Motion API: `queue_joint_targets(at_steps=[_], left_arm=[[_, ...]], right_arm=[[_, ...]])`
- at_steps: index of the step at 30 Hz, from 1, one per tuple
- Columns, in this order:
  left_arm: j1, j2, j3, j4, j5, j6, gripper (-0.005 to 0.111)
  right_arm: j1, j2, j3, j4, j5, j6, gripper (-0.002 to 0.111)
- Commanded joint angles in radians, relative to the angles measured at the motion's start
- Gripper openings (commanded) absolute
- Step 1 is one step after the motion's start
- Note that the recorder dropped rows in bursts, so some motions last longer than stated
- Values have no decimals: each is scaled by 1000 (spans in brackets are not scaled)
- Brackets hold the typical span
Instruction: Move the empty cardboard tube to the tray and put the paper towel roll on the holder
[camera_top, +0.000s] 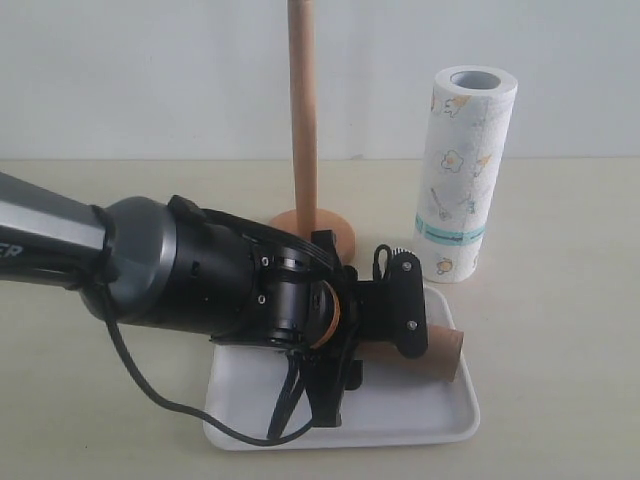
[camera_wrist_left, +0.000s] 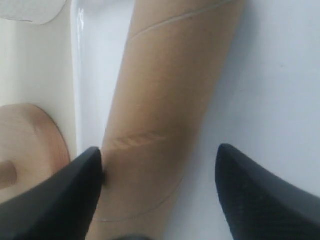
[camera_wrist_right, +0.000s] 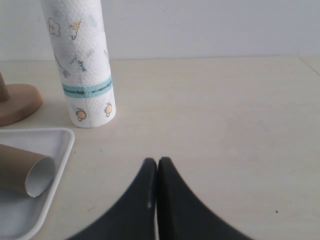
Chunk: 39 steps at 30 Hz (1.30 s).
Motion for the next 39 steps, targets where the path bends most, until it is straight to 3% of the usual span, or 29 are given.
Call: queue_joint_targets(at_steps=[1,11,18,24,26,29,30,35,39], left_arm=[[-5,-2,-8,-11,21,-7,62],[-5,-58,-8,-7,126,-7,62],[-5,-115,-8,-66,43,-26,62],[-5,-244,-8,-121,236,-105,61],[-5,-313,-8,-198,298,-133,52],[-5,-415,-6,-436,343,-127,11],[-5,-446,2,-509,340,-125,5],[-5,-646,185,-667,67,-136,5],[-5,-795,339,-763,-64,-136,5]], right_arm=[[-3,-5,-1,0,-16,-4,0],[-3,-5,-1,0,-16,-4,0],[-3,-5,-1,2,-16,-4,0],[-3,-5,-1,2,-16,-4,0],[-3,-5,-1,2,-16,-4,0],[-3,-5,-1,2,-16,-4,0],[-3,-5,-1,2,-16,-4,0],[-3,-5,-1,2,-16,-4,0],[-3,-5,-1,2,-16,-4,0]])
